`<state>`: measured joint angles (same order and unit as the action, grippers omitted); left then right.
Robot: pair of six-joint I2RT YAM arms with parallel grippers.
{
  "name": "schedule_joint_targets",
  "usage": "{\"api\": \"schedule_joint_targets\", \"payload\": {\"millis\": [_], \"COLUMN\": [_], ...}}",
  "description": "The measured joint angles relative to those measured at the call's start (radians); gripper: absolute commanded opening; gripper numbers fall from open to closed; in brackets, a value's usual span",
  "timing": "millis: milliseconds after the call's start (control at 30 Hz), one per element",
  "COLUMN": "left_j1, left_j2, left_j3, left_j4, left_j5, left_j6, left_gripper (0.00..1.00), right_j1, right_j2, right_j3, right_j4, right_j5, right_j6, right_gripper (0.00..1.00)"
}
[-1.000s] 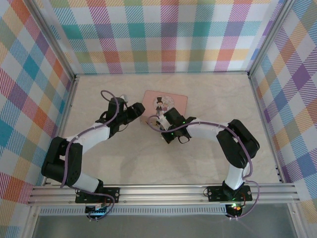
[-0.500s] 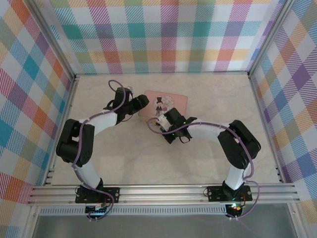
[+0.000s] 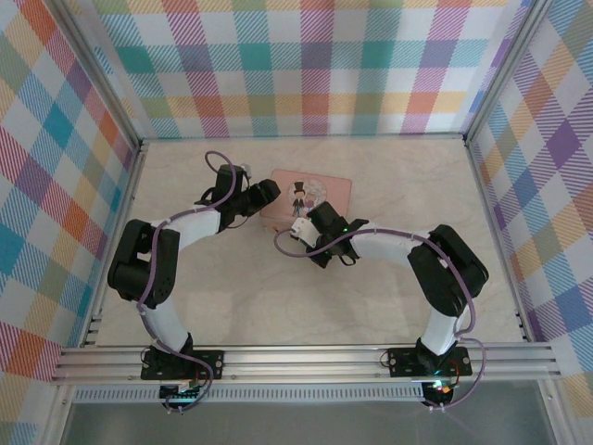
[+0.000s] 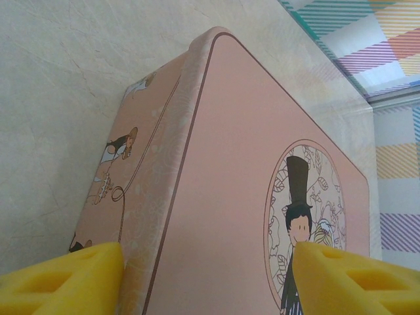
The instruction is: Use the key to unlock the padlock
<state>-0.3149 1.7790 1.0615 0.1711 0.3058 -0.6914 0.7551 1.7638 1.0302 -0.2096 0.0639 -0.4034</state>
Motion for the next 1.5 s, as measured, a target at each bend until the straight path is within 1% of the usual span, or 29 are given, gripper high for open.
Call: {"api": "schedule_joint_targets", "payload": {"millis": [567, 767, 933, 1167, 1333, 1500], "left_j1": [-0.004, -0.032, -0.034, -0.029, -0.011, 0.007], "left_j2": [0.032, 0.048, 0.049, 0.046, 0.003, -0.072], "left_j3": [0.002, 0.003, 0.003, -0.006, -0.052, -0.108], "left_j4": [0.065, 0.068, 0.086, 0.093, 0.091, 0.090], "left_j5": [0.006, 0.035, 0.018, 0.015, 0.005, -0.016], "left_j6": [-0.016, -0.039, -0.052, -0.057, -0.061, -0.060], "left_gripper": [0.68, 0.68, 0.68, 0.70, 0.70, 0.71], "right_j1": [0.000, 0.011, 0.019, 0.054, 0.061, 0.069], "right_j2": [-0.011, 0.010, 0.031, 0.029, -0.008, -0.064], "right_j3": [-0.004, 0.010, 0.038, 0.037, 0.016, -0.009], "right_j4": [0.057, 0.174, 0.175, 0.229, 0.237, 0.238], "right_j5": [0.027, 0.030, 0.029, 0.000, -0.008, -0.007], "right_j6": [-0.286, -0.370, -0.388, -0.383, -0.363, -0.345], "right_gripper": [0.00, 0.00, 0.00, 0.00, 0.00, 0.00]}}
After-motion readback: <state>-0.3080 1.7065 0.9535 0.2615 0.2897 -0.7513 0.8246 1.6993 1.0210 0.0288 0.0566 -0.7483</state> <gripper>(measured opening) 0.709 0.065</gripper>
